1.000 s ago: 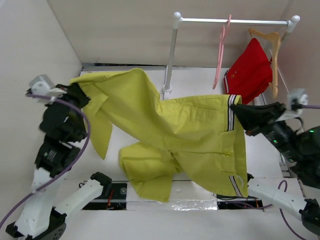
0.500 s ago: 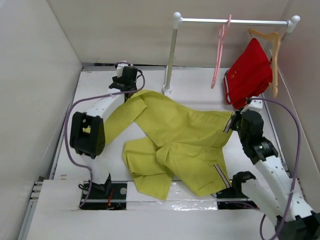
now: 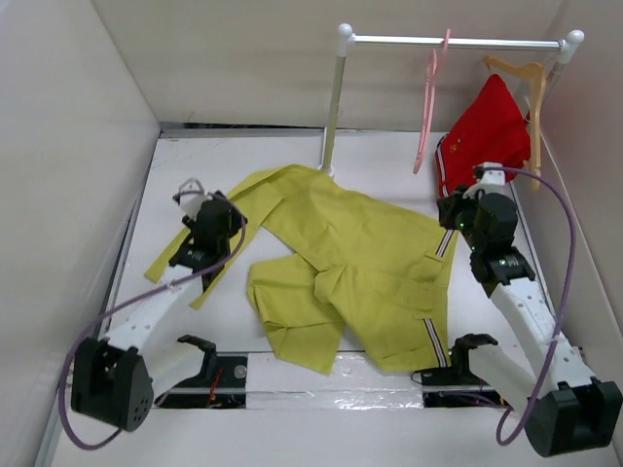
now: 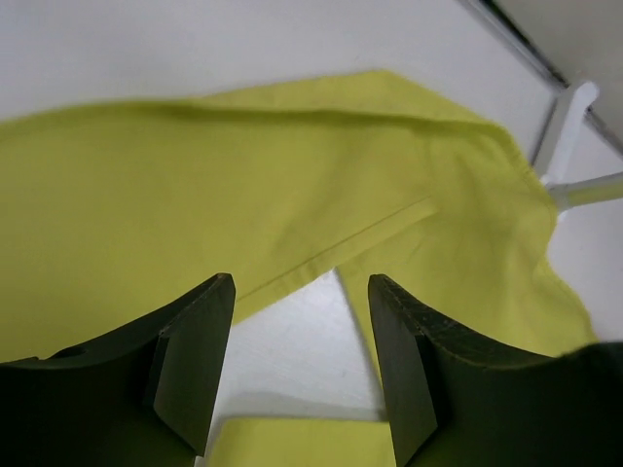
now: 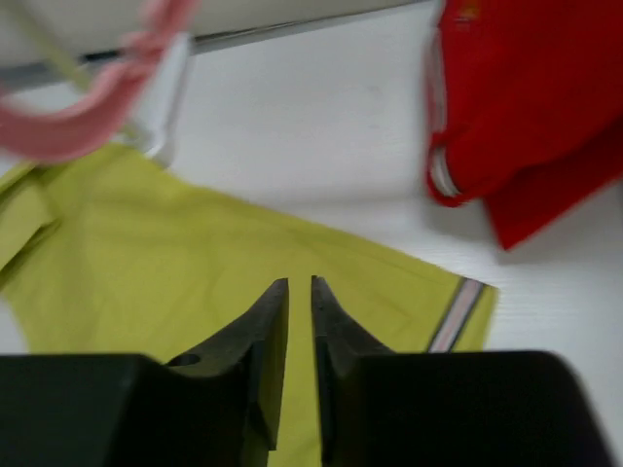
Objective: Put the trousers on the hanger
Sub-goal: Flatten out the trousers at the center of the board.
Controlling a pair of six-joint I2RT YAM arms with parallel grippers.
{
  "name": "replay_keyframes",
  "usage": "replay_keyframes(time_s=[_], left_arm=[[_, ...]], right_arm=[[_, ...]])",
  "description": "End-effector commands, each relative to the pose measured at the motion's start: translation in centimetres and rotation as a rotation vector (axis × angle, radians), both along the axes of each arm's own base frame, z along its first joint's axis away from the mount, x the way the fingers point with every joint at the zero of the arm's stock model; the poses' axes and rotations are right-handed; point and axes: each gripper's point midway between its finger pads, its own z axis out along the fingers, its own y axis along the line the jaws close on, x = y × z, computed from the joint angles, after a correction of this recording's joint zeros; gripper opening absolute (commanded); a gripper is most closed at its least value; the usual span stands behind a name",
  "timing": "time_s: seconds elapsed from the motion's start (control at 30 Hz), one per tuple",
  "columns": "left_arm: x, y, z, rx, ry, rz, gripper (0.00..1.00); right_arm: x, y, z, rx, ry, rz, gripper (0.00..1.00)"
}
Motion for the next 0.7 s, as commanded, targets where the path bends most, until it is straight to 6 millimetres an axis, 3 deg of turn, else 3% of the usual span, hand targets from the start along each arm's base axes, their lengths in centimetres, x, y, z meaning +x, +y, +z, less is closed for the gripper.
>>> replay_keyframes(time_s=[0.0,0.03,0.1,0.13,0.2,0.27,0.37,0.4,0.53,0.67], left_arm=[[-2.8,1.5,-2.3,-0.130,-0.037,0.119,0.54],[-3.9,2.6,-3.2,-0.113,-0.031,0.166,0.54],[-6.0,3.9,-3.3,-0.110,-0.025,0.212,0.54],[-6.8,5.3,-3.6,-0.084,-0.022,0.272,0.55],[-7.6,6.2,-3.8,-0.109,-0.037,0.336,0.55],[-7.8,7.5,-5.5,-0.118,-0.017,0.400,0.56],[-7.1,8.3,-7.9,-0.149,0.076,0.428,0.55],[-7.4,9.7,-9.3,-0.142,0.140,0.482,0.55],[-7.2,9.9,-10.5,-0.119,0.217,0.454,0.63],[-7.1,9.9,-10.8,-0.097,0.262,0.456,0.71]], right_arm=[[-2.4,8.2,2.6,0.033,-0.142,0.335,0.06],[-3.1,9.7,2.2,0.036,-0.142,0.388,0.00],[-4.3,12.1,1.4,0.030,-0.136,0.456,0.00],[-5.8,14.6,1.3,0.030,-0.137,0.538,0.00],[-6.6,16.3,1.4,0.019,-0.151,0.573,0.00],[-8.2,18.7,1.3,0.007,-0.154,0.646,0.04],[-9.2,20.0,1.2,-0.021,-0.155,0.668,0.09],[-9.3,19.8,0.9,-0.039,-0.146,0.659,0.11],[-9.5,19.0,0.7,-0.063,-0.159,0.632,0.29],[-10.0,19.2,0.5,-0.047,-0.192,0.670,0.36]])
